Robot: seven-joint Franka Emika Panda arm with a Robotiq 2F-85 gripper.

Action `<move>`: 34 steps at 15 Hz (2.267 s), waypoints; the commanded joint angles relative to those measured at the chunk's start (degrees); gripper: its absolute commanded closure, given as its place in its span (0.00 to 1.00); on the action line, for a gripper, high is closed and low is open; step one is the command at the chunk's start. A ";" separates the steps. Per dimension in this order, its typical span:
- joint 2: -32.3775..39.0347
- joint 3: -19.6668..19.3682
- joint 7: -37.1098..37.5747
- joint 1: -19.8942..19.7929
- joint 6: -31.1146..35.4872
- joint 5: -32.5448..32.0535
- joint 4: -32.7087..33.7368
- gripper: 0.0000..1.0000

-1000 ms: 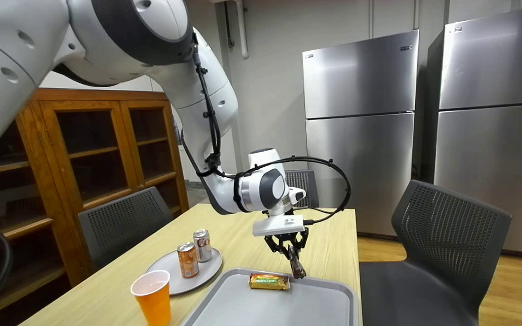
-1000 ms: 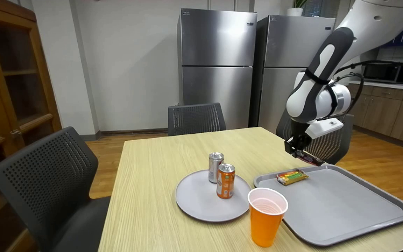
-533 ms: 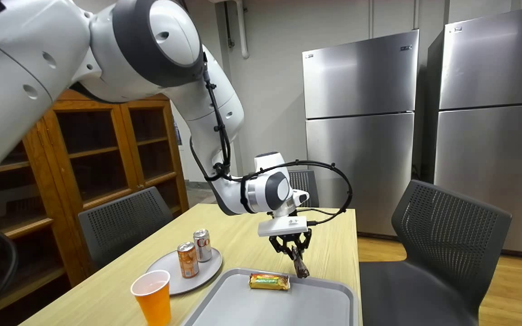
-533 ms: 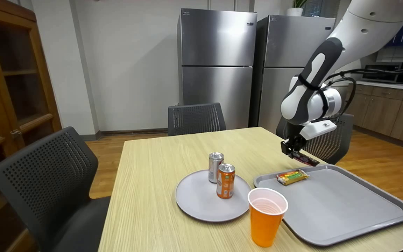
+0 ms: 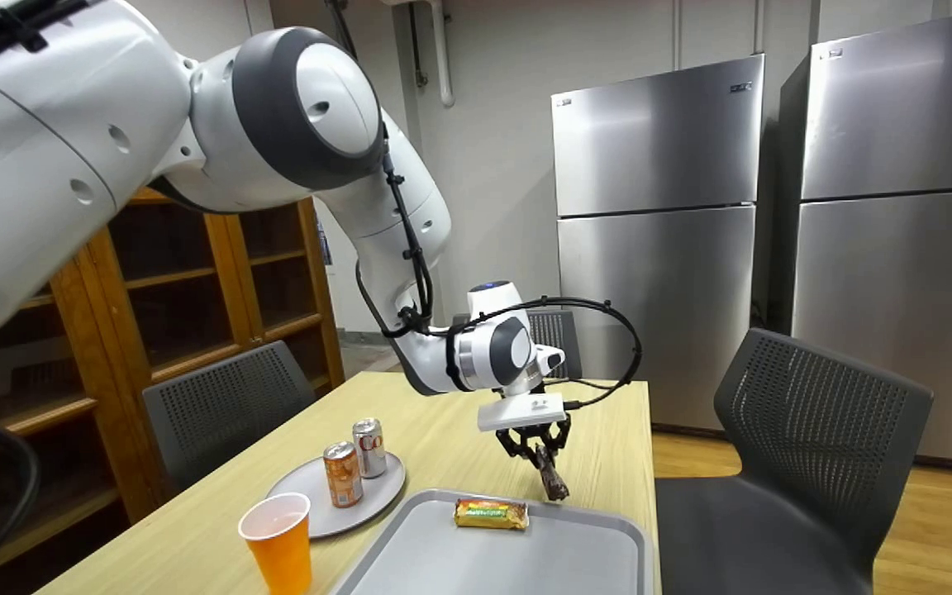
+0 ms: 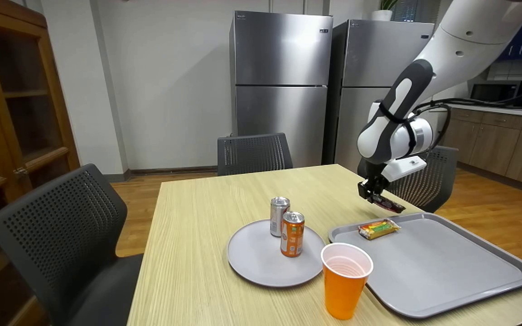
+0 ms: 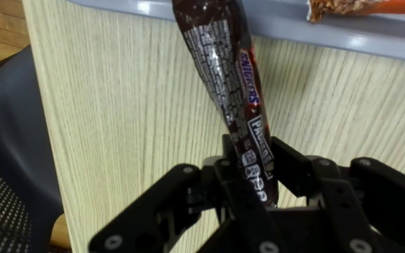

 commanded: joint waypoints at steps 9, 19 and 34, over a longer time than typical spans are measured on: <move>5.70 -0.08 -3.85 0.67 -3.78 -2.88 8.09 0.47; -3.47 -0.03 -4.91 -0.27 -1.79 -2.99 -0.99 0.00; -11.98 0.06 -5.49 -0.18 -0.72 -3.79 -14.94 0.00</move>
